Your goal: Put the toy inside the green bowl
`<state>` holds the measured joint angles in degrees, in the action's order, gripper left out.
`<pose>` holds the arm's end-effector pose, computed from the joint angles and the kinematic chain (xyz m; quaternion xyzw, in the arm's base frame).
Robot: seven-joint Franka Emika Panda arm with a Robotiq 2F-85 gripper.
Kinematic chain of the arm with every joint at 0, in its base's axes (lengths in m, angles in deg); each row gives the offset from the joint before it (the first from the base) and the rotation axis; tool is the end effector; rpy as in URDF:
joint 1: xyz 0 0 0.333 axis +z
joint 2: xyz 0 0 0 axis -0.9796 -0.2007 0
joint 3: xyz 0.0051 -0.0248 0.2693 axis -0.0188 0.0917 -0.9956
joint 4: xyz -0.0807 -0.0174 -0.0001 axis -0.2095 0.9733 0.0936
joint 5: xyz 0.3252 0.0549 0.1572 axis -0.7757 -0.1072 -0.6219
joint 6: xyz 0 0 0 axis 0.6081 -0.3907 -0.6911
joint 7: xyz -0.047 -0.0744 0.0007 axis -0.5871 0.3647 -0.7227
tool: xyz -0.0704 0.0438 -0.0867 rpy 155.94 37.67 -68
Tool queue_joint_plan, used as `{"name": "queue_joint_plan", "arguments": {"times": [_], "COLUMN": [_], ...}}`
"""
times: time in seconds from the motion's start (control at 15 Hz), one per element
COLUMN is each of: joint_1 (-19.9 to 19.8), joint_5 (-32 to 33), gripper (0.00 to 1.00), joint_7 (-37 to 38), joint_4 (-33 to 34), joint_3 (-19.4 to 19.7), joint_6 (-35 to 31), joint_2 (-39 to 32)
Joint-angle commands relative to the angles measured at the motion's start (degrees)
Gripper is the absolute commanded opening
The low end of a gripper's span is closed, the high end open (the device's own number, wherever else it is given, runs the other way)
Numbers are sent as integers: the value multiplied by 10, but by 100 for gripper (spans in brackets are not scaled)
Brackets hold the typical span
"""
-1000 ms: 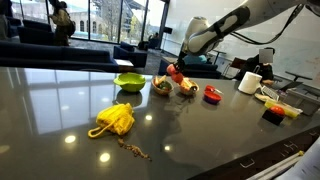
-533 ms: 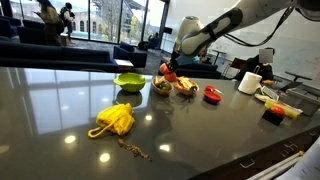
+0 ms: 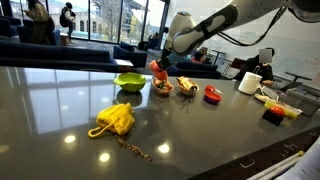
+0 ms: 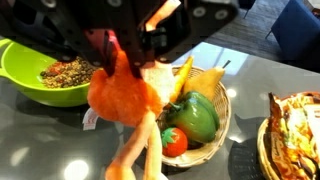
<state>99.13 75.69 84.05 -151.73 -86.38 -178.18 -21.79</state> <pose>0.6207 0.2051 0.3033 0.9698 0.1070 0.2092 0.0654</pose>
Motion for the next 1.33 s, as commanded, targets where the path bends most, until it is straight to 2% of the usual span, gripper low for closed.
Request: {"name": "queue_joint_plan", "arguments": {"times": [0.0, 0.73, 1.27], "joint_1": [9, 15, 10], "joint_5": [13, 5, -14], "gripper": [4, 4, 4], "joint_7": [-4, -54, -104], "joint_4": [9, 35, 78], "joint_3": [-7, -34, -60], "joint_6": [-9, -34, -51], "joint_2": [1, -13, -48]}}
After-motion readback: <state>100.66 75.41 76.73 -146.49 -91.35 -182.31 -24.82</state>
